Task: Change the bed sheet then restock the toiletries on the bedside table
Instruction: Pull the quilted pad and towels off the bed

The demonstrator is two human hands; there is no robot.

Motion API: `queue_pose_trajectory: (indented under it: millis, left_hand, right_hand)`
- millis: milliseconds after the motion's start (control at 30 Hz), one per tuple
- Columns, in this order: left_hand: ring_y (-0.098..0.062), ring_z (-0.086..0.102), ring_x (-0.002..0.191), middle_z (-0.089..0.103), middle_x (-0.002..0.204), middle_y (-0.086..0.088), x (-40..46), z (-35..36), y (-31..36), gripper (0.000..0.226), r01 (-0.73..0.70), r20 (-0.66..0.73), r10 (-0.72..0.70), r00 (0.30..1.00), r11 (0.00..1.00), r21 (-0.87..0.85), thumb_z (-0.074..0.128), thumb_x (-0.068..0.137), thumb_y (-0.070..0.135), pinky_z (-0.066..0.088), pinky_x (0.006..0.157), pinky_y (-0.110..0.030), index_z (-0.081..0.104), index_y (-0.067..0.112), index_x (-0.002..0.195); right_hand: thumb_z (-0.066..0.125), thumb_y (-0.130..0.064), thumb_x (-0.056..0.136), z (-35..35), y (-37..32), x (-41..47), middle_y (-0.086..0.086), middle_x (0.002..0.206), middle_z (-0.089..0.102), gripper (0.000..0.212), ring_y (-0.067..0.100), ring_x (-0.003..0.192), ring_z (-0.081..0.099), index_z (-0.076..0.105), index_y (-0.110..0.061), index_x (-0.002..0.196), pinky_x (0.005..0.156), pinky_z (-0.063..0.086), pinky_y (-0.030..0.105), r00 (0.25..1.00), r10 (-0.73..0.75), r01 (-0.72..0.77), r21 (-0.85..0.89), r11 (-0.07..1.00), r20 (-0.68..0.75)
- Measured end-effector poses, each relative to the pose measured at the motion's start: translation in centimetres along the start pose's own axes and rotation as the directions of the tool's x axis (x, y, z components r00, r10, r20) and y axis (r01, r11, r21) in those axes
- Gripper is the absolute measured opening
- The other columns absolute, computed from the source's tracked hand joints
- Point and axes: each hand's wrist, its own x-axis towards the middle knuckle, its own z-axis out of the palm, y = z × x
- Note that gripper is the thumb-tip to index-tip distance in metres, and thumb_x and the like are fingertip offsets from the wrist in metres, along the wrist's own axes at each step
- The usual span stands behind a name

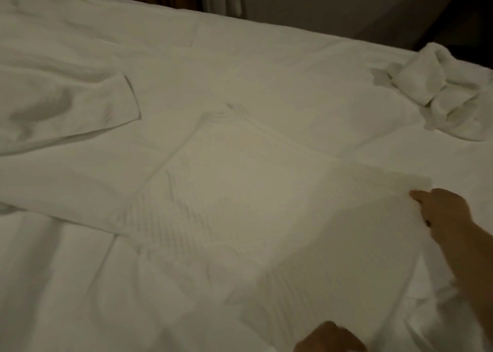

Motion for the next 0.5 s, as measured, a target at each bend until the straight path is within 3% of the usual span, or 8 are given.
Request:
queue_pose_trajectory:
  millis: [33,67,100,133,200,267,367,500]
  left_hand:
    - [-0.044,0.062,0.084,0.061,0.083,-0.031,0.1,-2.8,1.6,0.034,0.008,0.313,0.024,0.95,0.995,-0.1,0.032,0.1,0.01,0.05,0.075,-0.049,0.055,-0.013,0.092]
    - [-0.026,0.066,0.085,0.068,0.084,-0.01,0.1,-7.4,3.2,0.03,-0.044,0.438,0.124,0.891,0.981,-0.187,0.042,0.095,0.026,0.053,0.076,-0.036,0.064,0.006,0.094]
    - [-0.003,0.064,0.077,0.068,0.075,0.011,1.5,-10.4,4.8,0.024,-0.271,0.485,0.382,0.787,0.919,-0.285,0.052,0.081,0.041,0.052,0.071,-0.021,0.07,0.026,0.081]
    - [0.008,0.059,0.066,0.065,0.065,0.019,2.2,-13.0,6.2,0.019,-0.239,0.617,0.423,0.664,0.901,-0.362,0.056,0.067,0.05,0.048,0.064,-0.012,0.069,0.038,0.072]
    - [0.007,0.053,0.055,0.063,0.059,0.017,4.1,-16.2,7.6,0.019,-0.246,0.641,0.474,0.604,0.875,-0.416,0.059,0.057,0.051,0.043,0.055,-0.011,0.066,0.042,0.072]
    - [0.004,0.054,0.055,0.067,0.064,0.012,8.1,-16.7,8.9,0.022,-0.221,0.541,0.452,0.709,0.871,-0.438,0.059,0.06,0.047,0.043,0.054,-0.015,0.067,0.036,0.078]
    - [-0.009,0.06,0.066,0.07,0.07,0.002,13.3,-17.0,9.8,0.017,-0.144,0.404,0.366,0.838,0.864,-0.483,0.067,0.071,0.036,0.047,0.063,-0.026,0.069,0.02,0.076]
    - [-0.024,0.059,0.073,0.069,0.078,-0.008,19.4,-17.7,9.0,0.008,-0.056,0.337,0.234,0.912,0.885,-0.463,0.065,0.084,0.013,0.045,0.068,-0.035,0.069,0.019,0.079]
  right_hand:
    - [0.058,-0.018,0.092,-0.2,-1.0,-0.2,0.026,0.08,0.051,0.029,0.034,0.083,0.05,0.059,0.011,0.093,0.079,0.045,0.041,1.0,-0.009,0.009,-0.006,1.0,-0.009]
    - [0.06,-0.016,0.09,-0.2,-2.0,-0.8,0.022,0.076,0.049,0.027,0.033,0.082,0.049,0.056,0.011,0.093,0.081,0.048,0.045,1.0,-0.03,0.03,-0.002,1.0,-0.008]
    - [0.06,-0.013,0.089,0.1,-3.3,-1.4,0.018,0.072,0.047,0.021,0.031,0.08,0.05,0.056,0.008,0.089,0.075,0.052,0.04,0.999,-0.038,0.037,0.028,0.999,0.009]
    - [0.059,-0.01,0.09,0.7,-4.8,-2.2,0.014,0.069,0.049,0.014,0.029,0.074,0.054,0.054,0.0,0.081,0.062,0.054,0.03,0.998,-0.047,0.044,0.076,0.996,0.044]
    - [0.056,-0.007,0.09,3.4,-8.0,-3.3,0.009,0.063,0.054,0.019,0.014,0.049,0.059,0.05,-0.011,0.073,0.038,0.046,0.015,0.991,-0.092,0.07,0.209,0.975,0.097]
    - [0.052,-0.008,0.091,7.6,-11.6,-4.7,0.004,0.069,0.052,0.007,0.005,0.041,0.056,0.054,-0.009,0.085,0.036,0.043,0.013,0.983,-0.14,0.104,0.273,0.956,0.117]
    - [0.043,-0.005,0.094,14.2,-16.6,-6.5,0.005,0.078,0.051,0.03,0.012,0.046,0.054,0.047,-0.019,0.121,0.033,0.04,0.015,0.965,-0.221,0.139,0.44,0.887,0.142]
    - [0.046,-0.001,0.086,22.7,-21.3,-8.8,0.015,0.092,0.063,0.027,0.025,0.064,0.059,0.061,-0.023,0.081,0.051,0.052,0.028,0.919,-0.376,0.335,0.265,0.904,0.12]
